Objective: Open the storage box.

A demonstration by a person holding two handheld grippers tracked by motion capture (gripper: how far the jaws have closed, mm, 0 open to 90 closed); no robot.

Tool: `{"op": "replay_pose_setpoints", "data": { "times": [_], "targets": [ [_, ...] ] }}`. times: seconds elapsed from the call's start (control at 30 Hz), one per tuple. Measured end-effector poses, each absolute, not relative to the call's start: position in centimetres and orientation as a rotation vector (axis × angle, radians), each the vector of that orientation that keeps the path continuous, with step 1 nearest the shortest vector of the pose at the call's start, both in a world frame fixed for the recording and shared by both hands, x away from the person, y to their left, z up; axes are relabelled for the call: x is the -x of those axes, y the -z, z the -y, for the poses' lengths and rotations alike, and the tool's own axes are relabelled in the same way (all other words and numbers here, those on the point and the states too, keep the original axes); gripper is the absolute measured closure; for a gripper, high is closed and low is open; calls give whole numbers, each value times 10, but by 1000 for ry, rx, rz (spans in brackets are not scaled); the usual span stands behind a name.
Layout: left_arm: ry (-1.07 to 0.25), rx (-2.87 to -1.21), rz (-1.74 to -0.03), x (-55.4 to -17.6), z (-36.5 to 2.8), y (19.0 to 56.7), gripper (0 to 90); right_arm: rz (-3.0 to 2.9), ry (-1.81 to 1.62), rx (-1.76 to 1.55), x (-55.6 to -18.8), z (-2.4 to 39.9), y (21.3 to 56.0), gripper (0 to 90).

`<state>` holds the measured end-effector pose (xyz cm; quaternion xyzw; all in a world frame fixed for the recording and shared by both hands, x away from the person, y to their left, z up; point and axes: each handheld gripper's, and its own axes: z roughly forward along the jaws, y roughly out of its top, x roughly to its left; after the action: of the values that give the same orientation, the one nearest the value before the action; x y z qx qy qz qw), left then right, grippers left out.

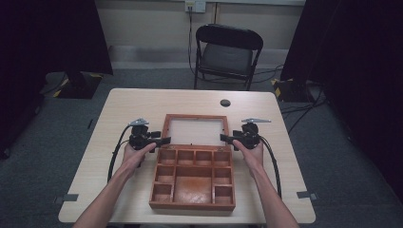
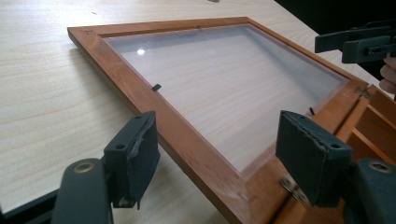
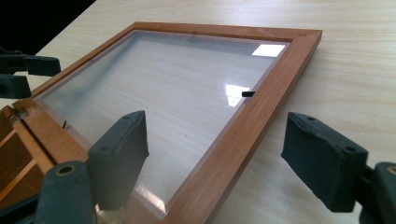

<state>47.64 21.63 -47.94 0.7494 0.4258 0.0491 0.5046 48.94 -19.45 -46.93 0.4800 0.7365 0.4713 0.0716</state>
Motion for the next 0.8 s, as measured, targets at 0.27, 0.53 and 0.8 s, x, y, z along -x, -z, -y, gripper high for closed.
{"op": "replay_pose_setpoints", "data": {
  "times": [0.27, 0.53, 0.8],
  "targets": [
    [-153, -1818, -1030, -459, -230, 477, 273, -2208, -1423, -1414, -471, 208, 456, 199],
    [-191, -1848, -1026, -445, -240, 469, 246, -2198, -1389, -1400, -454, 223, 451, 179],
    [-245, -1910, -1023, -423, -256, 462, 224, -2202, -1351, -1383, -425, 241, 447, 175]
  ]
}}
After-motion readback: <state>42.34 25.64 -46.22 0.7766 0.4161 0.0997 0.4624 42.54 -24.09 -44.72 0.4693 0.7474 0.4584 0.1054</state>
